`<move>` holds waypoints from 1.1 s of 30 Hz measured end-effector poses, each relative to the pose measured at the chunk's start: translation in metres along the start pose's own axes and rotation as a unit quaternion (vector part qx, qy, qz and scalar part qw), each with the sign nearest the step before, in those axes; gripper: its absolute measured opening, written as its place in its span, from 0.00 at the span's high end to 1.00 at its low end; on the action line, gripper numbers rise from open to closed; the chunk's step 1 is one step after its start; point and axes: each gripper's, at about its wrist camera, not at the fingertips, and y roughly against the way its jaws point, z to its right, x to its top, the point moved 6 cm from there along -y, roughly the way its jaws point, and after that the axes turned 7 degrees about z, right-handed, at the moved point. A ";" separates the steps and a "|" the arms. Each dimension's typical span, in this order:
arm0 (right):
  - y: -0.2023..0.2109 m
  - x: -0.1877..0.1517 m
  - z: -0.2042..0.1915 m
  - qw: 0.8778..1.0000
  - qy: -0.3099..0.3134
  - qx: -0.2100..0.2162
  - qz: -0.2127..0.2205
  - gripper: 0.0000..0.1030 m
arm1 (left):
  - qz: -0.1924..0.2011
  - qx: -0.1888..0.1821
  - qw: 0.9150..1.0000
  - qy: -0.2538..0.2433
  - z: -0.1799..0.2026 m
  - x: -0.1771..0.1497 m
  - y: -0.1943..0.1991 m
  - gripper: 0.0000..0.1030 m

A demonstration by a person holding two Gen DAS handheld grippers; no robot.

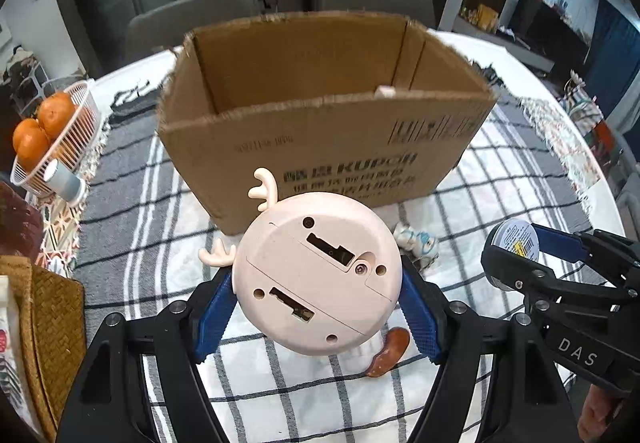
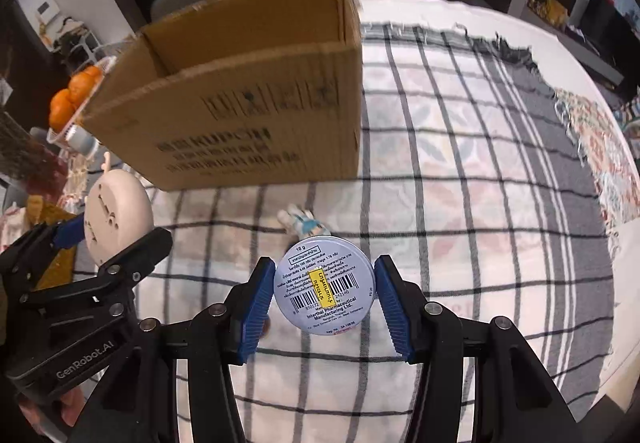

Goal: Organize rigid objects
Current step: 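Carry the tin with the right tool while the left tool carries the deer box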

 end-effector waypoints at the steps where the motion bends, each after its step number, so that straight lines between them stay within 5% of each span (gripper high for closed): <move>1: 0.001 0.001 -0.004 1.000 0.001 0.000 0.007 0.49 | 0.007 0.001 1.000 -0.001 -0.001 0.002 0.006 0.27; 15: 0.050 0.035 -0.015 0.996 0.014 0.009 0.088 0.49 | 0.079 0.016 0.997 -0.005 -0.012 0.040 0.051 0.27; 33: 0.064 0.085 -0.029 0.990 0.029 0.021 0.133 0.49 | 0.105 0.038 0.994 0.002 -0.032 0.081 0.060 0.27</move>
